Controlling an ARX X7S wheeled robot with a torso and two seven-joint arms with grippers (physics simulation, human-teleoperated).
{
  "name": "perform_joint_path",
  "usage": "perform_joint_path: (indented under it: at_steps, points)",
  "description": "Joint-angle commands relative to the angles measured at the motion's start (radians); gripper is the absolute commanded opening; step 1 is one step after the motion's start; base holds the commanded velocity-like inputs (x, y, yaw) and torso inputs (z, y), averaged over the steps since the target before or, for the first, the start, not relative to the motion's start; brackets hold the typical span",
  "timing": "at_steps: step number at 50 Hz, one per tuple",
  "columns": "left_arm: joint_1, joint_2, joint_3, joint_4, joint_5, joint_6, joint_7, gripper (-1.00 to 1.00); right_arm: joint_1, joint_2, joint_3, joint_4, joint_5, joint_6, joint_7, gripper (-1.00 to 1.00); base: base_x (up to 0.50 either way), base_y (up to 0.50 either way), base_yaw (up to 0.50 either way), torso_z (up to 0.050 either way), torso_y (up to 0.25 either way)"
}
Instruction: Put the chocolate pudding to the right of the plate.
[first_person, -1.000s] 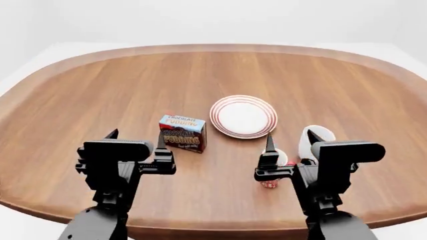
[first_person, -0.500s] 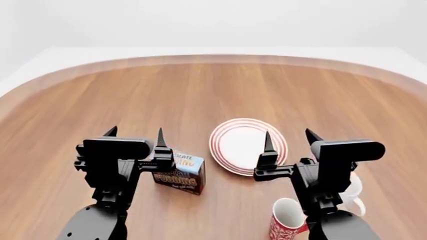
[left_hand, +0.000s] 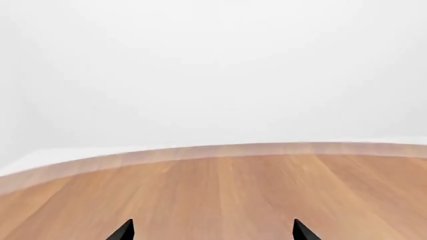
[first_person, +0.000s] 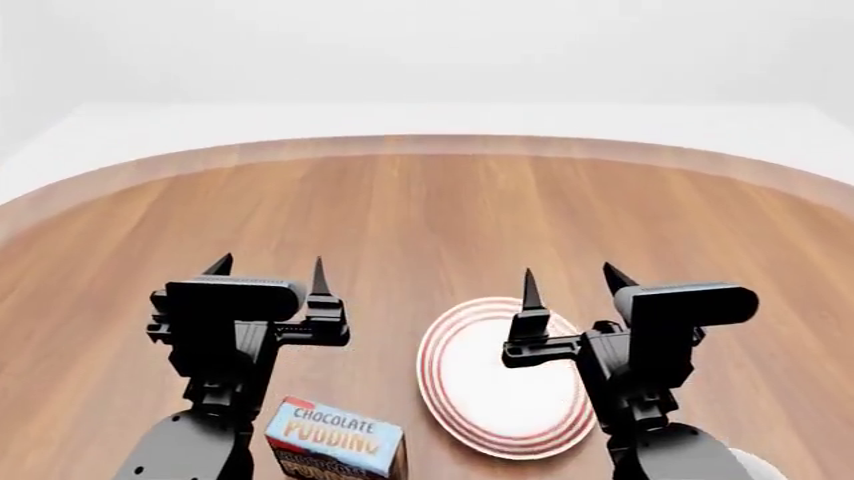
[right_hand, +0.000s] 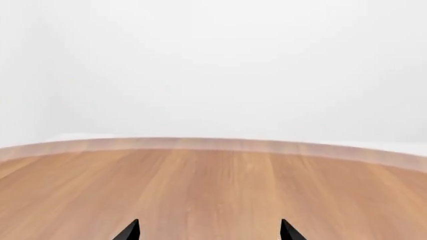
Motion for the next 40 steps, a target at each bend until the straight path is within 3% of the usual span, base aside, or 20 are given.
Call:
perform_joint_path:
  at_steps: [1, 13, 24, 34, 40]
  points:
    - [0.000, -0.007, 0.001, -0.002, -0.009, 0.006, -0.006, 1.00, 0.002, 0.004, -0.010, 0.005, 0.004, -0.003, 0.003, 1.00, 0.50, 0.00, 0.00, 0.000, 0.000]
    - [0.002, -0.012, 0.006, -0.009, -0.014, 0.015, -0.012, 1.00, 0.001, 0.002, -0.001, 0.016, 0.017, -0.006, 0.013, 1.00, 0.48, 0.00, 0.00, 0.000, 0.002]
    - [0.004, -0.017, 0.009, -0.012, -0.021, 0.019, -0.018, 1.00, 0.005, 0.022, -0.017, -0.011, 0.019, 0.020, 0.016, 1.00, 0.00, 0.00, 0.00, 0.000, 0.000]
    - [0.003, -0.022, 0.009, -0.014, -0.028, 0.021, -0.023, 1.00, 0.011, 0.104, -0.039, -0.192, 0.105, 0.291, 0.007, 1.00, 0.00, 0.00, 0.00, 0.000, 0.000]
    - [0.005, -0.023, 0.010, -0.017, -0.032, 0.025, -0.026, 1.00, 0.009, 0.152, -0.070, -0.270, 0.108, 0.348, 0.007, 1.00, 0.00, 0.00, 0.00, 0.000, 0.000]
